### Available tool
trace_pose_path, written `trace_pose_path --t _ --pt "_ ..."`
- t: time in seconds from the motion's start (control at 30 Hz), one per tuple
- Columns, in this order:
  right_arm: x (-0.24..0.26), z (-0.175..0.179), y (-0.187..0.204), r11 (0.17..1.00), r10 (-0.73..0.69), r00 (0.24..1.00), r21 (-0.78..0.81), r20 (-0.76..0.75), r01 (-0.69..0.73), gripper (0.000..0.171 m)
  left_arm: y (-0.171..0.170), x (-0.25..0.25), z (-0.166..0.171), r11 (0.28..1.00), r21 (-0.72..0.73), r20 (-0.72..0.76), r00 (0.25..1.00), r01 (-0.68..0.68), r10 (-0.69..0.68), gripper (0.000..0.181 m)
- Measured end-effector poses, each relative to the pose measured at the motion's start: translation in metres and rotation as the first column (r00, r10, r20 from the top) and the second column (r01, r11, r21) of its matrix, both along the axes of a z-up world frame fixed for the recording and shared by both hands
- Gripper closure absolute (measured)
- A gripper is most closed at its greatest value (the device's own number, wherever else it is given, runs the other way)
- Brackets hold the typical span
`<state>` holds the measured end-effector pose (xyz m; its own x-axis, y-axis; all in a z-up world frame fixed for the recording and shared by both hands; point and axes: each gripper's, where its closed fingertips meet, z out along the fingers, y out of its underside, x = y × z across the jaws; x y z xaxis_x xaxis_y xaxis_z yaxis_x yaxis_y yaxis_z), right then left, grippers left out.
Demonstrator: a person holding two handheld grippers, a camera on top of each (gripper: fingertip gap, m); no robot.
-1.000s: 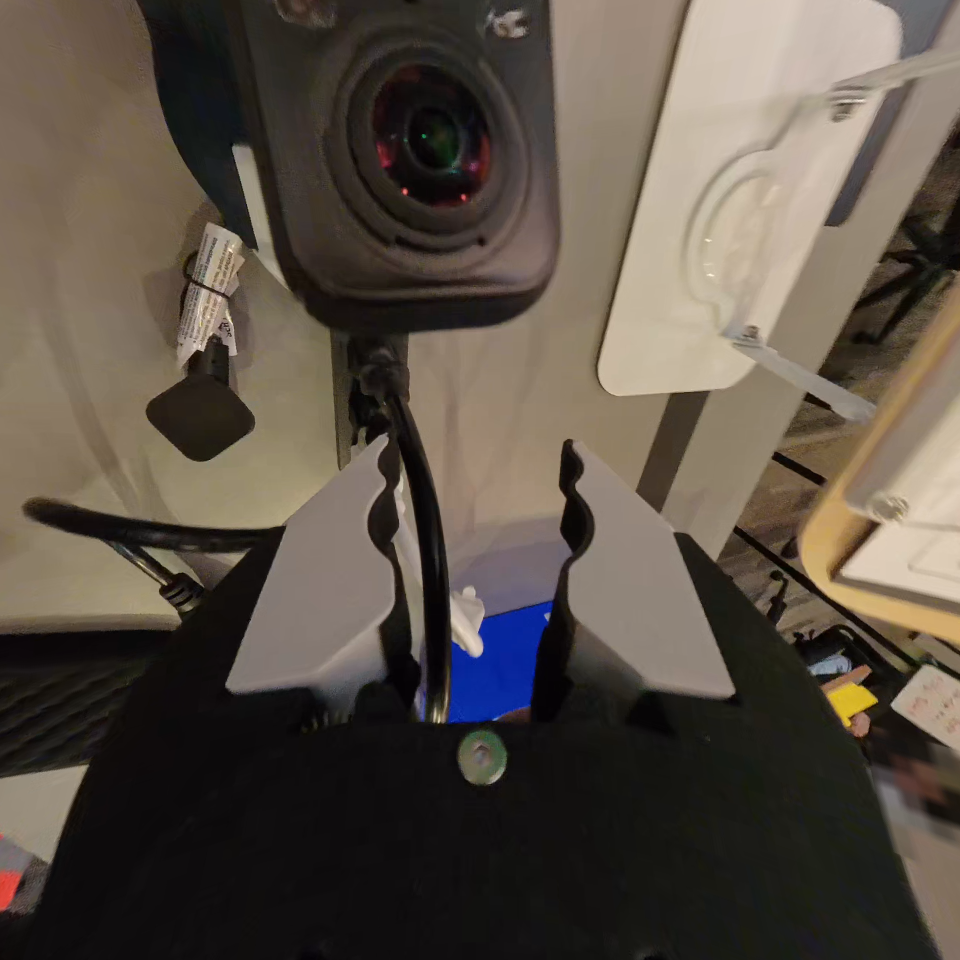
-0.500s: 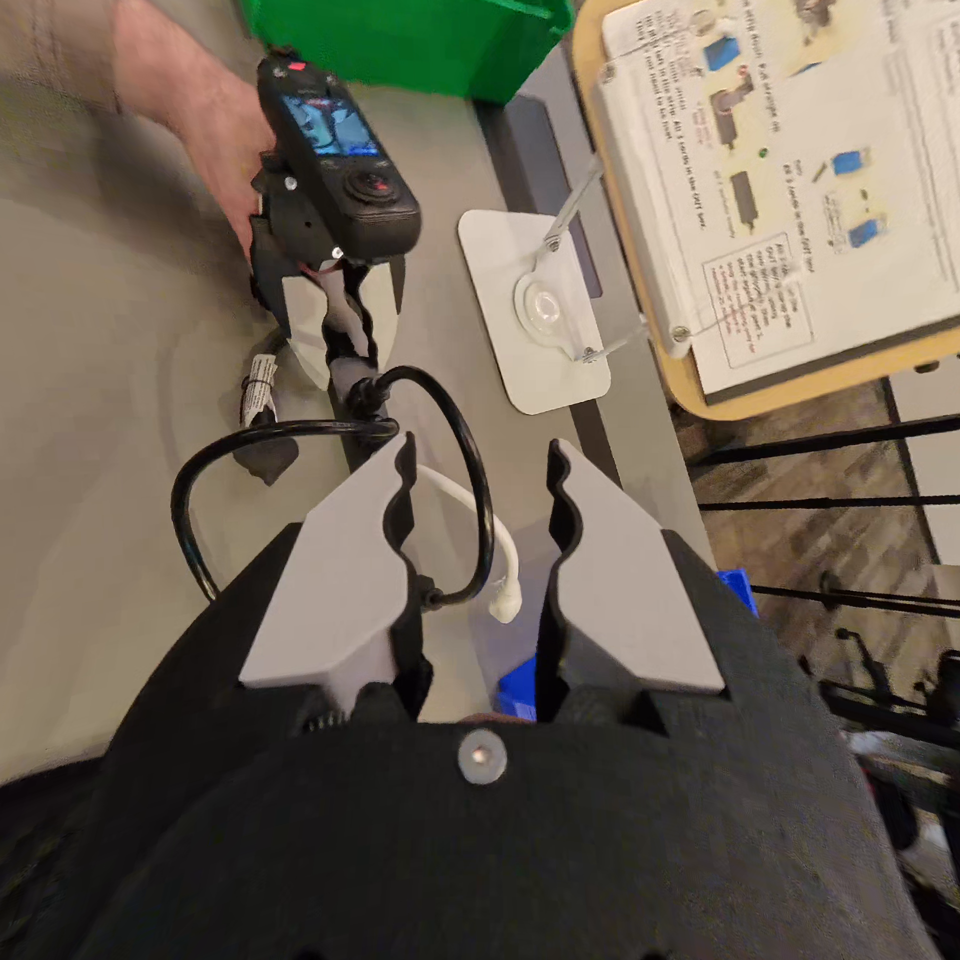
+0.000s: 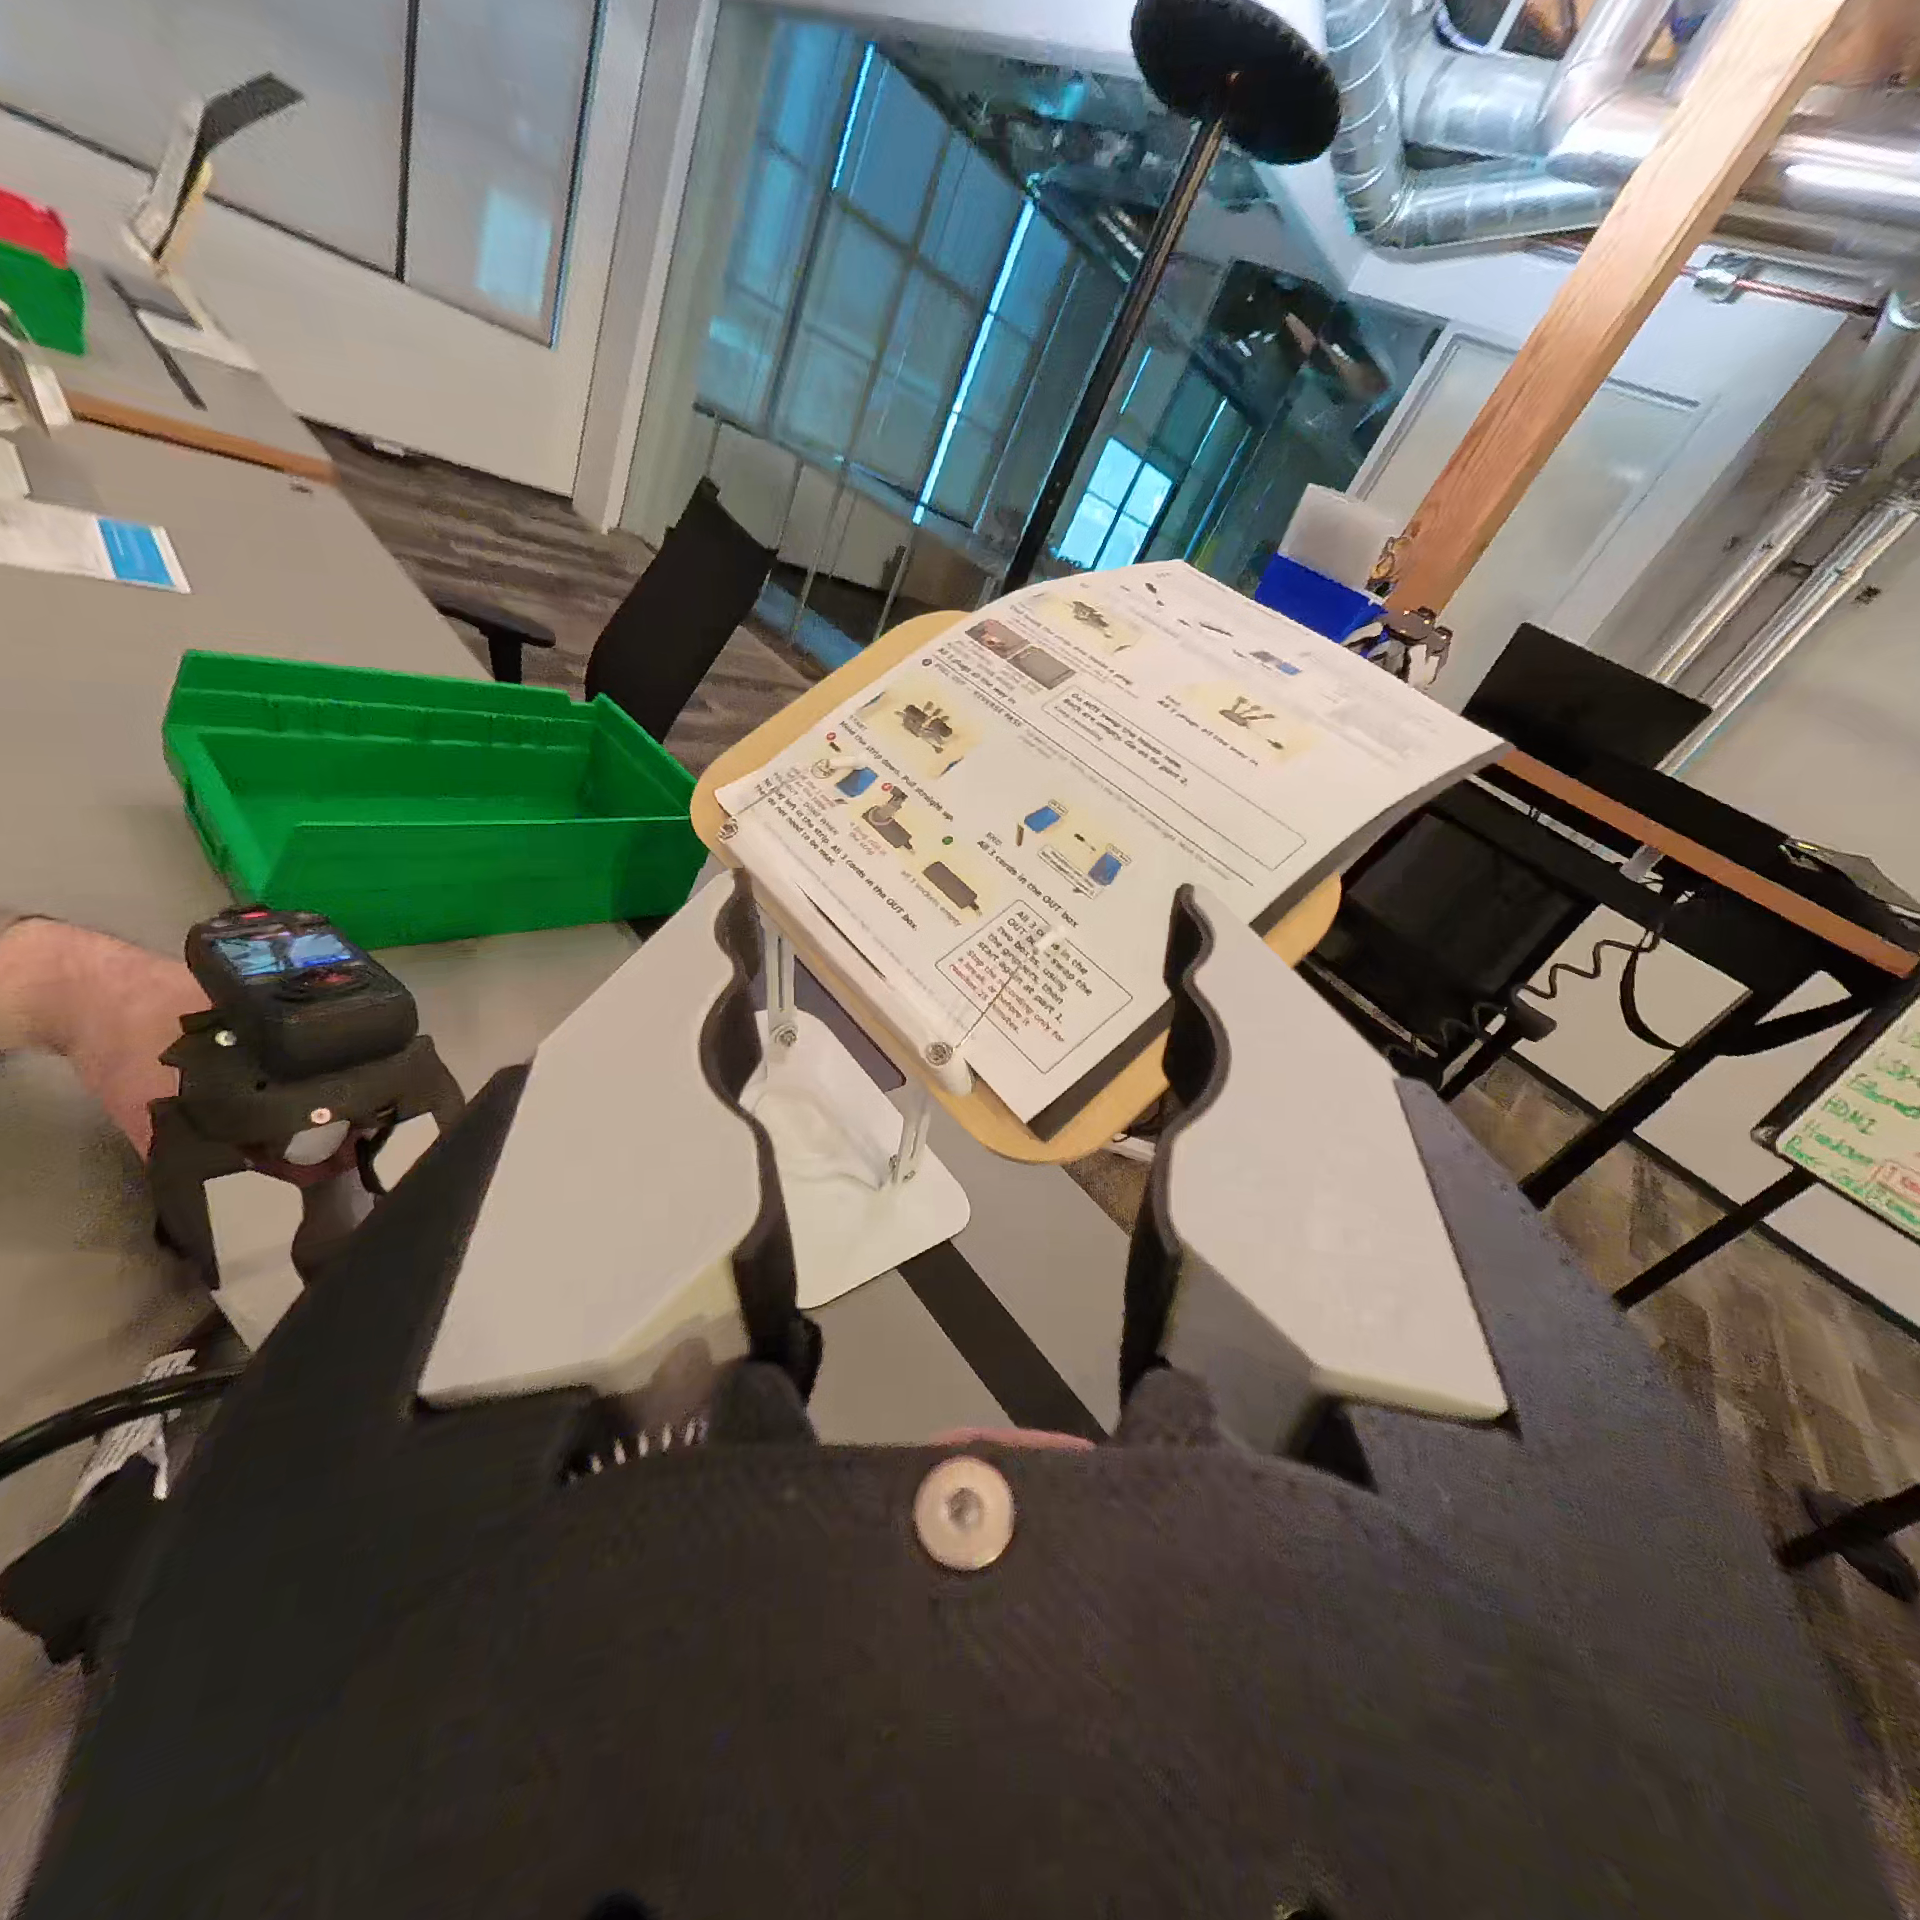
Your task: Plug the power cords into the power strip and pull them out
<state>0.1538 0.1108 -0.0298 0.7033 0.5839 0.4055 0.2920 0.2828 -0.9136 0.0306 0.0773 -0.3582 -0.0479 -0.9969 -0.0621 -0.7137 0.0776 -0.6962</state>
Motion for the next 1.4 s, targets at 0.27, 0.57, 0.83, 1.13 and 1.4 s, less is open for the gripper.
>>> trace_pose_path --t 0.27,0.57,0.83,1.13,1.4 --pt "0.027 -0.025 0.018 1.000 -0.028 0.999 -0.004 -0.039 0.028 0.099 0.000 0.000 0.000 1.000 0.012 -0.003 1.000 0.009 -0.009 0.140" --pt "0.022 -0.091 0.028 0.998 -0.018 0.999 -0.055 0.046 0.021 0.103 -0.001 -0.011 -0.005 0.998 0.066 -0.010 1.000 -0.015 0.015 0.145" --pt "0.004 -0.022 0.035 0.999 -0.019 0.996 -0.040 0.087 0.023 0.085 -0.002 -0.005 -0.005 0.999 0.053 -0.006 1.000 0.008 -0.008 0.145" --pt "0.003 0.027 0.016 0.989 0.059 0.977 0.143 -0.207 -0.030 0.102 -0.004 -0.002 -0.004 0.998 0.069 -0.003 1.000 0.010 -0.010 0.146" --pt "0.004 -0.009 0.032 0.997 0.031 0.991 0.070 -0.129 -0.022 0.103 -0.006 -0.006 -0.004 0.997 0.078 -0.003 1.000 0.018 -0.017 0.148"
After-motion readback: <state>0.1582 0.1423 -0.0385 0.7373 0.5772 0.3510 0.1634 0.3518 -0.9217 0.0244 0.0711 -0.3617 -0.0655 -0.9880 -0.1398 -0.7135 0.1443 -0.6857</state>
